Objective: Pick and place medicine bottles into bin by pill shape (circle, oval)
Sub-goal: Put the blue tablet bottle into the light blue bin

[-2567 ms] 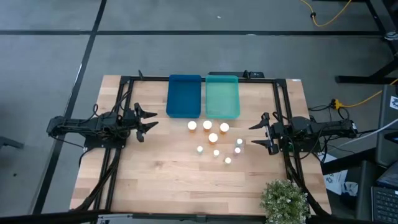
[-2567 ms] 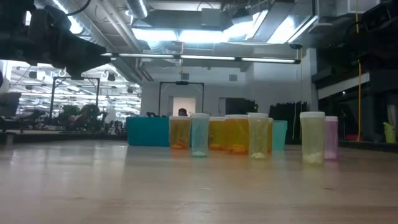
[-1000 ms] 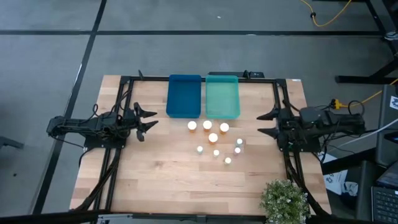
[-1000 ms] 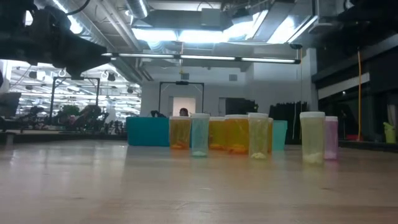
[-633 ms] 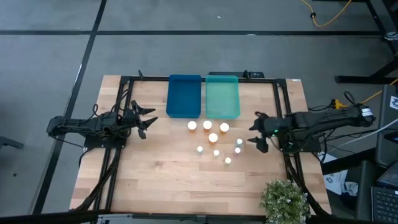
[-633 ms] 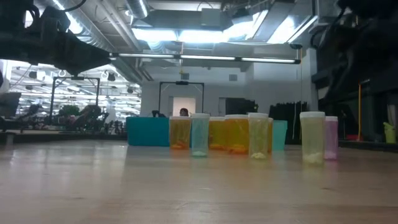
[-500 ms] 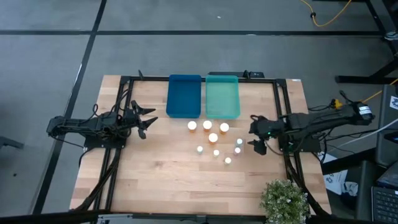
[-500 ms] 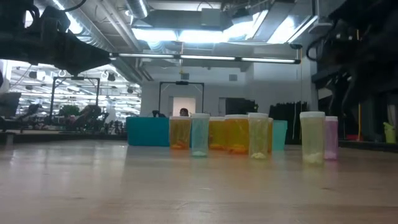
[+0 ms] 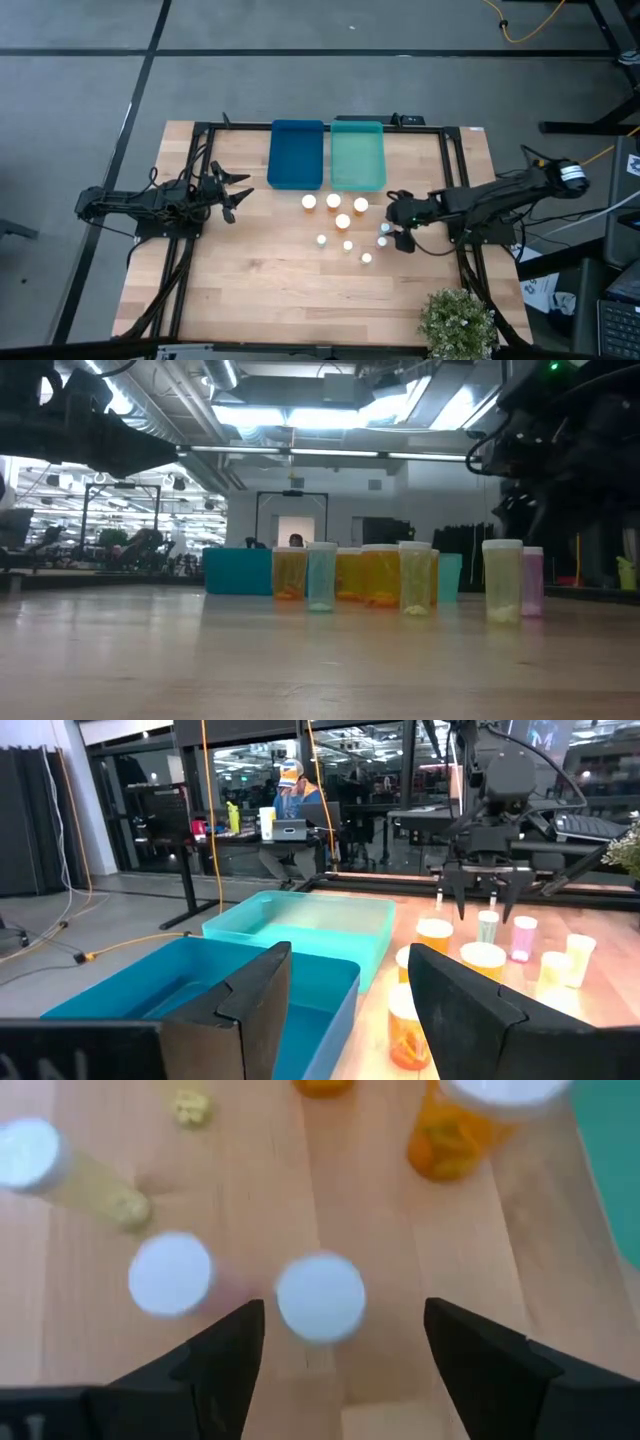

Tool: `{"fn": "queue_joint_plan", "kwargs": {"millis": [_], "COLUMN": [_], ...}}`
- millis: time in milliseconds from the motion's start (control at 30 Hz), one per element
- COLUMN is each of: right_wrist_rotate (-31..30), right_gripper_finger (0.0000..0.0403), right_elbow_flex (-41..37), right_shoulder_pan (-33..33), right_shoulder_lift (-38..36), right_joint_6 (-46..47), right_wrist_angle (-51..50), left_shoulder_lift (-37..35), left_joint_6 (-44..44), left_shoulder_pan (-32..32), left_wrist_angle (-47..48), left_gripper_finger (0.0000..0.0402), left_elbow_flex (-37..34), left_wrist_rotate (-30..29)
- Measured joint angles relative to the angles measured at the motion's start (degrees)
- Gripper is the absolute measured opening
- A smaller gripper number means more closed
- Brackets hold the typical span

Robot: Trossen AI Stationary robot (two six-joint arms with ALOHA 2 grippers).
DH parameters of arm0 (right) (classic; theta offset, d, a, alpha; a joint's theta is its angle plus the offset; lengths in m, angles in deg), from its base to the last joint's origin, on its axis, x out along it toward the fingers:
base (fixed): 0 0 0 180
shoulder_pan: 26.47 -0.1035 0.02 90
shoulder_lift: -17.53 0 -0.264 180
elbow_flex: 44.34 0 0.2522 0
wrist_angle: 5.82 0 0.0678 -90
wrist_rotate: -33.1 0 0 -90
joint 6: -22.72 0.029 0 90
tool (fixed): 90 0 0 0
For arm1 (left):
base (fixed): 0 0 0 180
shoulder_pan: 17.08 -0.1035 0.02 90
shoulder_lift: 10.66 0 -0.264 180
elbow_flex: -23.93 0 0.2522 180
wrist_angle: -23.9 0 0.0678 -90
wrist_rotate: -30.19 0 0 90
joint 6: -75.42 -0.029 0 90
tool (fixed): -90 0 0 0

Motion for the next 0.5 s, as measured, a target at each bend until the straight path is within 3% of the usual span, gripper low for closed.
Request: {"fn": "queue_joint_plan", "kwargs": {"millis": [233,500], "right_wrist_rotate": [0.0,0.0], "right_gripper_finger": [0.0258,0.0165], "right_elbow_flex": [0.0,0.0], "right_shoulder_pan": [0.0,0.0], "right_shoulder_lift": [2.9,4.1], "right_joint_6": [0.1,0.1], "right_wrist_angle": [1.6,4.2], "left_shoulder_lift": [0.0,0.0], "left_joint_6": [0.0,0.0], "left_shoulder_pan": [0.0,0.0], "left_wrist_angle": [0.0,0.0], "left_gripper_finger": [0.0195,0.0195], "left_elbow_flex": [0.0,0.0], "left_wrist_rotate": [0.0,0.1]}}
